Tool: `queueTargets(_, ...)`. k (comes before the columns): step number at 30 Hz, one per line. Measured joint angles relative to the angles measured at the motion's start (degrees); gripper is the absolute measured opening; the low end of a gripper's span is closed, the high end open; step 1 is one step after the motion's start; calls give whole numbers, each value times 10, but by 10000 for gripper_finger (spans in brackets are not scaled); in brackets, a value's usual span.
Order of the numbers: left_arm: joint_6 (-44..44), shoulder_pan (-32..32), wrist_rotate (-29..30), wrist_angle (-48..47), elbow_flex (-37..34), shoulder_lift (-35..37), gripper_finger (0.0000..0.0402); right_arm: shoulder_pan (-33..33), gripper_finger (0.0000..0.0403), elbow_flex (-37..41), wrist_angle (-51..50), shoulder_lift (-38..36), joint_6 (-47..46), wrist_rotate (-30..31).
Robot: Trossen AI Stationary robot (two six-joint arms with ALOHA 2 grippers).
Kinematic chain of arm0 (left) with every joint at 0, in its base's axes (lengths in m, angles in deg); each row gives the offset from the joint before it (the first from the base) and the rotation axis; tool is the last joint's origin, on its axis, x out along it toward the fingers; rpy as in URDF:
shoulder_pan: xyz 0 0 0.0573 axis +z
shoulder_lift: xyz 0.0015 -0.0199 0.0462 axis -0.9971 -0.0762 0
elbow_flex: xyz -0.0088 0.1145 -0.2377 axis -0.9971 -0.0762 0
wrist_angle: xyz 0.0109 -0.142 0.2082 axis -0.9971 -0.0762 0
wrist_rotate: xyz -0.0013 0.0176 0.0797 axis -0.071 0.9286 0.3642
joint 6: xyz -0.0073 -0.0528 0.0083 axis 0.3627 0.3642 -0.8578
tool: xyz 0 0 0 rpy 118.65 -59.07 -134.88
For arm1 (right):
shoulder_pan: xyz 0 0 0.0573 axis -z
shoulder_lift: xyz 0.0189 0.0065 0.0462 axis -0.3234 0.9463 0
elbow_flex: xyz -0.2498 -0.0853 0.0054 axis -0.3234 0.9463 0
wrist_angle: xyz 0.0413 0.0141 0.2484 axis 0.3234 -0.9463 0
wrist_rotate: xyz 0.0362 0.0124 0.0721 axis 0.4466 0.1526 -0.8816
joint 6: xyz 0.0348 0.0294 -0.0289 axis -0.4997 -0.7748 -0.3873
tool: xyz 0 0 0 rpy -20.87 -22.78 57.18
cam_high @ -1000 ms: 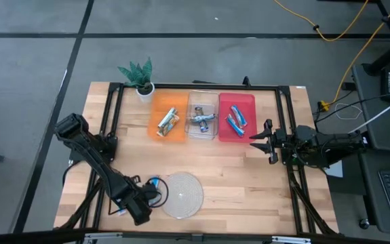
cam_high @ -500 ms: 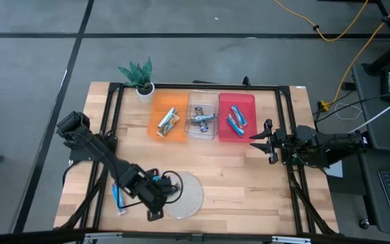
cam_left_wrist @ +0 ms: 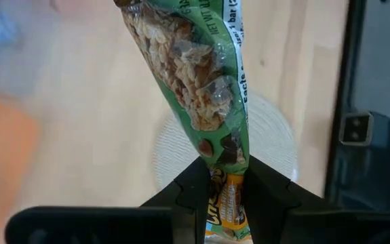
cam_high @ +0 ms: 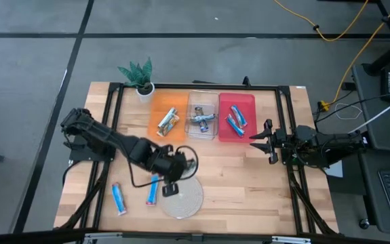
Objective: Pick and place Granola Bars by type
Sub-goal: Put the orange granola bar into the orange bin
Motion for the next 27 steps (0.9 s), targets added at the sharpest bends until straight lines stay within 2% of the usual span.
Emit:
queueTargets(18, -128, 161, 48, -89, 157, 0, 70, 0, 132, 0, 0, 0, 0, 0)
queueTargets(27, -157, 248, 60, -125, 172, 0, 70, 0, 132, 0, 0, 0, 0, 0)
